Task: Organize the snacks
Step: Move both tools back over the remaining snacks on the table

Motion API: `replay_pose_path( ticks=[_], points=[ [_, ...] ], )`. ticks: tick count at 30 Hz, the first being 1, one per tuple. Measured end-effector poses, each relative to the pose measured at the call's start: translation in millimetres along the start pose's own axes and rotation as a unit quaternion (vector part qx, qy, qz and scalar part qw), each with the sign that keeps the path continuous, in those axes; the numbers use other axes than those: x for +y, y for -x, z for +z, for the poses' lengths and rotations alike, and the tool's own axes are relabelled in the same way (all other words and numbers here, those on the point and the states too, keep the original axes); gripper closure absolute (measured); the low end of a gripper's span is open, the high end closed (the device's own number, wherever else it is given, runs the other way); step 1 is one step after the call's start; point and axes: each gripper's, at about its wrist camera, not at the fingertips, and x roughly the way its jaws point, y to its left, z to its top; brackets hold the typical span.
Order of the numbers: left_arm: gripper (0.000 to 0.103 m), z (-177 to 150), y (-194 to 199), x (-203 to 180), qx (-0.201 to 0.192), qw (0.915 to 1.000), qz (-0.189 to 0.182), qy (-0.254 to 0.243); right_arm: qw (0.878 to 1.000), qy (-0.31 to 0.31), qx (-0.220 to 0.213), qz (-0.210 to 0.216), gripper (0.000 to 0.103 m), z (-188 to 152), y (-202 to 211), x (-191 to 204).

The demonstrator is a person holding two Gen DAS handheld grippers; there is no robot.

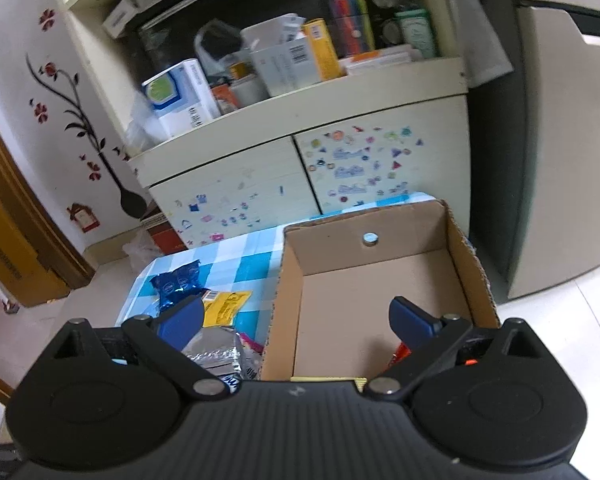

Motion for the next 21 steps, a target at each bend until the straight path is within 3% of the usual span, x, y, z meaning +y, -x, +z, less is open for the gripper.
replay_pose_path(
  ticks=[16, 21],
  points=[
    [0.0, 9, -53, -21, 0.036, 0.9948, 0.006, -0.096, 0.998, 0.048, 0.026, 0.01, 0.005, -11, -14, 19],
    [0.0, 14, -73, -20, 0.046, 0.9943, 0.011, -0.096, 0.997, 0.063, 0.033, 0.03, 0.005, -13, -19, 30]
  ],
)
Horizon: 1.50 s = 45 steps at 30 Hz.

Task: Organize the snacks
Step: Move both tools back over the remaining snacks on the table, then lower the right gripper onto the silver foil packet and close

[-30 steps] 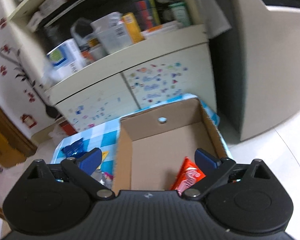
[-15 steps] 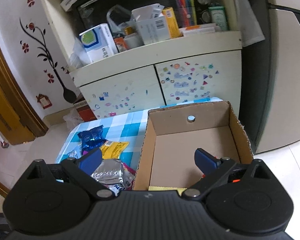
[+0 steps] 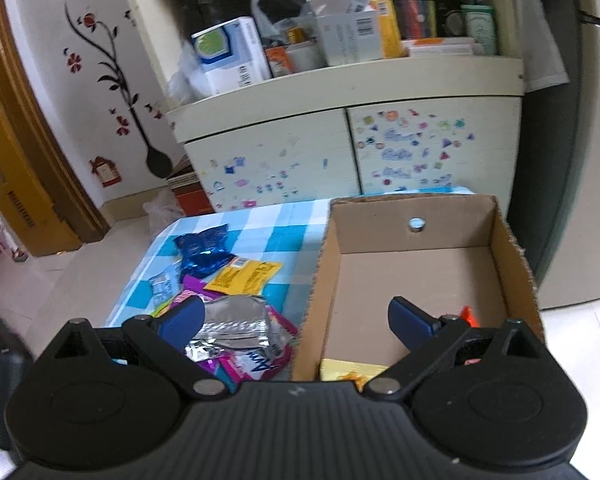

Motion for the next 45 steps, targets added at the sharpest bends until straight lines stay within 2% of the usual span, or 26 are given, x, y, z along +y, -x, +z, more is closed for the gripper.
replay_pose_path(
  ticks=[8, 19, 22, 26, 29, 33, 38, 45],
  points=[
    [0.0, 5, -17, 12, -0.002, 0.9994, 0.001, 0.035, 0.998, 0.037, 0.019, 0.036, 0.006, -3, -17, 24],
    [0.0, 2, -19, 15, -0.013, 0.999, 0.041, 0.012, 0.993, 0.071, 0.07, 0.058, 0.012, -8, -66, 53],
    [0.003, 2, -18, 31, -0.008, 0.9976, 0.049, 0.048, 0.993, 0.068, 0.08, 0.059, 0.014, -8, -79, 56],
    [0.005, 4, -15, 48, -0.008, 0.9941, 0.072, 0.081, 0.992, 0.068, 0.092, 0.049, 0.015, -10, -93, 59],
    [0.005, 4, -14, 53, -0.008, 0.9928, 0.073, 0.095, 0.992, 0.065, 0.101, 0.039, 0.013, -11, -101, 61],
    [0.0, 6, -18, 50, -0.002, 0.9933, 0.075, 0.088, 0.991, 0.051, 0.117, 0.027, 0.013, -10, -110, 61],
    [0.0, 8, -20, 51, 0.003, 0.9928, 0.078, 0.091, 0.989, 0.029, 0.142, 0.007, 0.012, -10, -121, 62],
    [0.0, 6, -19, 50, 0.005, 0.992, 0.08, 0.097, 0.988, 0.012, 0.155, -0.01, 0.012, -10, -132, 67]
  ],
)
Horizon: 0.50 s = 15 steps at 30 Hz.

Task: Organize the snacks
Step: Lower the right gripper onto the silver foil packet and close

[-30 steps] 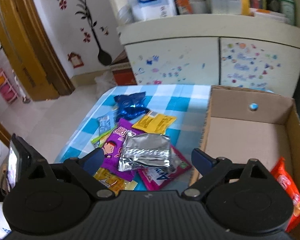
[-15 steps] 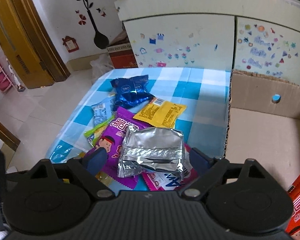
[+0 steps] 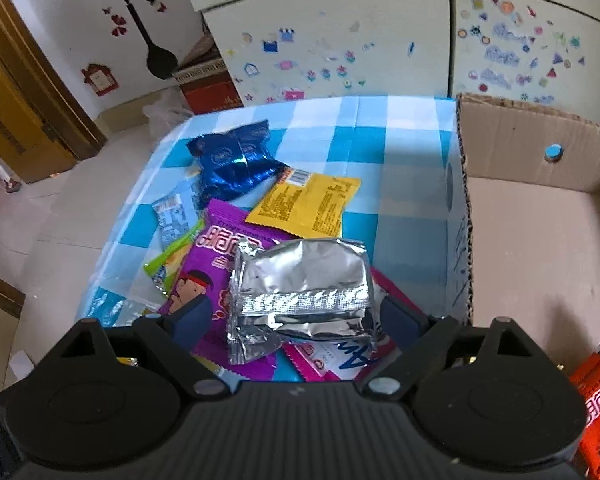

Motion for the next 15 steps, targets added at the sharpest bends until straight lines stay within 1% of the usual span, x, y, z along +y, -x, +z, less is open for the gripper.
replay_pose_path(
  ticks=[7, 11, 14, 15],
  points=[
    [0.0, -1, 0, 0, 0.0, 1.0, 0.001, 0.003, 1.0, 0.017, -0.005, -0.026, 0.007, 0, -12, 11],
    [0.0, -2, 1, 0, -0.001, 1.0, 0.001, 0.002, 0.999, 0.038, -0.007, -0.033, 0.007, -1, -18, 16],
    [0.0, -2, 1, 0, -0.003, 1.0, 0.001, -0.001, 0.998, 0.05, -0.011, -0.042, 0.013, -3, -19, 18],
    [0.0, -2, 1, 0, -0.003, 1.0, 0.001, -0.001, 0.998, 0.05, -0.014, -0.045, 0.016, -4, -18, 18]
  ],
)
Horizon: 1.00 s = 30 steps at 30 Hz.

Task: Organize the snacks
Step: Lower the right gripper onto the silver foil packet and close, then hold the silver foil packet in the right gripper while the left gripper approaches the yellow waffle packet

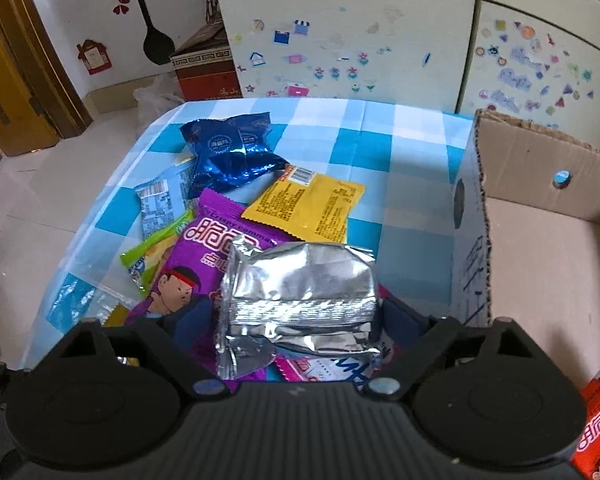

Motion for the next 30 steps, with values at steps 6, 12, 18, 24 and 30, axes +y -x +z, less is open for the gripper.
replay_pose_path(
  ticks=[6, 12, 18, 24, 30],
  points=[
    [0.001, -1, 1, -1, -0.002, 1.0, -0.001, -0.002, 1.0, 0.005, -0.007, 0.014, 0.027, 0, 6, -1],
    [0.01, 0, 4, 2, -0.007, 0.9999, -0.01, 0.004, 1.0, 0.012, -0.008, 0.025, 0.029, -1, 9, 4],
    [0.021, 2, 7, 5, -0.014, 0.9996, -0.02, 0.013, 1.0, 0.004, -0.007, 0.027, 0.029, 0, 11, 2],
    [0.023, 3, 9, 7, -0.017, 0.9994, -0.025, 0.017, 0.999, 0.001, -0.01, 0.031, 0.029, 2, 15, 1],
    [0.024, 3, 14, 7, -0.024, 0.9992, -0.028, 0.016, 0.999, -0.001, -0.01, 0.033, 0.029, 1, 15, 0]
  ],
)
